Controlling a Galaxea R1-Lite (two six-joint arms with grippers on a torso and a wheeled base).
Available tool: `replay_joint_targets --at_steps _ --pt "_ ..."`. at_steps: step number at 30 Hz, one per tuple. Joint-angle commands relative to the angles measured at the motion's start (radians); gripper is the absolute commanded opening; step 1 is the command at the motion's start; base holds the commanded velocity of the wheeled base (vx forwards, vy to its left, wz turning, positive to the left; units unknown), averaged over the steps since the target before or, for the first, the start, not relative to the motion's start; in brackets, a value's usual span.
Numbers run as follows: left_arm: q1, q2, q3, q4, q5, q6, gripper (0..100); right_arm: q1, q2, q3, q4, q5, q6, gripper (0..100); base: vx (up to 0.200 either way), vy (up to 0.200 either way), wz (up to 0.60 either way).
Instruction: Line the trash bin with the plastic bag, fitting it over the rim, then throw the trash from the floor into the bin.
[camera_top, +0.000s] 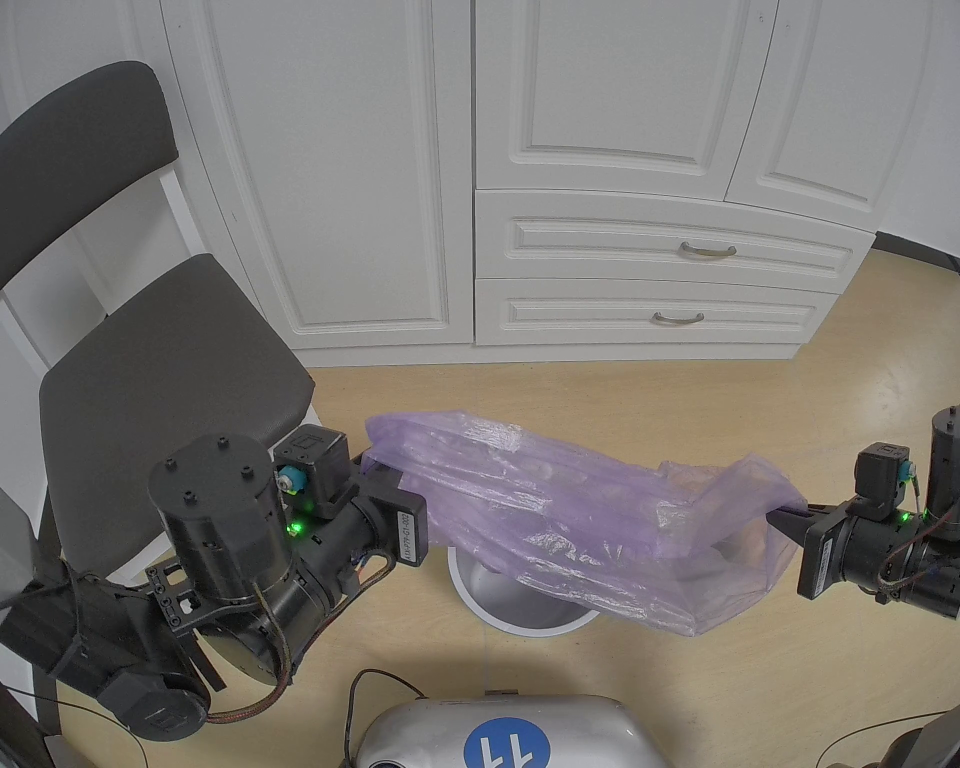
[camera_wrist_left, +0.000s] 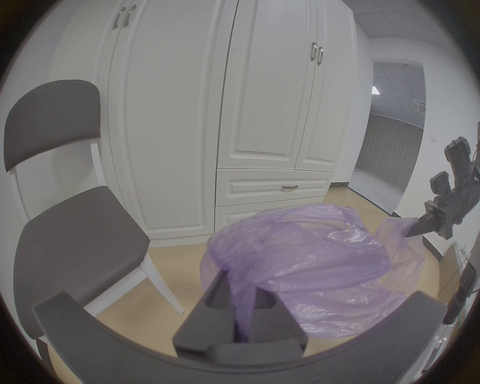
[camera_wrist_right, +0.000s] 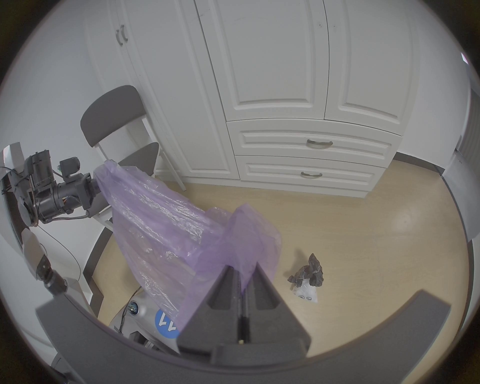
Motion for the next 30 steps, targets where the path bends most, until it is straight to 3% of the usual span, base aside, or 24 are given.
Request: replay_joint_targets --at_steps 1,6,13,18,26,30 --pt "0.01 0.035 -0.007 0.0 -0.008 -0.017 0 -0.016 0.076 0.007 -0.004 0.0 0.002 0 0.0 0.0 0.0" --pt "0.032 0.08 -0.016 -0.003 -0.083 -0.078 0 -0.033 0.133 0.001 -0.006 0.003 0.005 0 0.0 0.0 0.0" --pt "0.079 0.08 -0.013 -0.003 -0.094 -0.075 0 -0.07 0.125 0.002 -0.006 -0.001 0.0 0 0.0 0.0 0.0" --pt "0.09 0.072 0.005 -0.012 -0.158 -0.078 0 -0.092 0.125 0.002 -0.006 -0.003 -0.008 0 0.0 0.0 0.0" --pt "0.188 0.058 0.088 -0.087 -0.391 -0.08 0 -0.165 0.1 0.016 0.007 -0.007 -0.094 0 0.0 0.0 0.0" --pt "0.219 0.061 0.105 -0.107 -0.427 -0.077 0 -0.182 0.1 0.019 0.008 -0.021 -0.106 0 0.0 0.0 0.0"
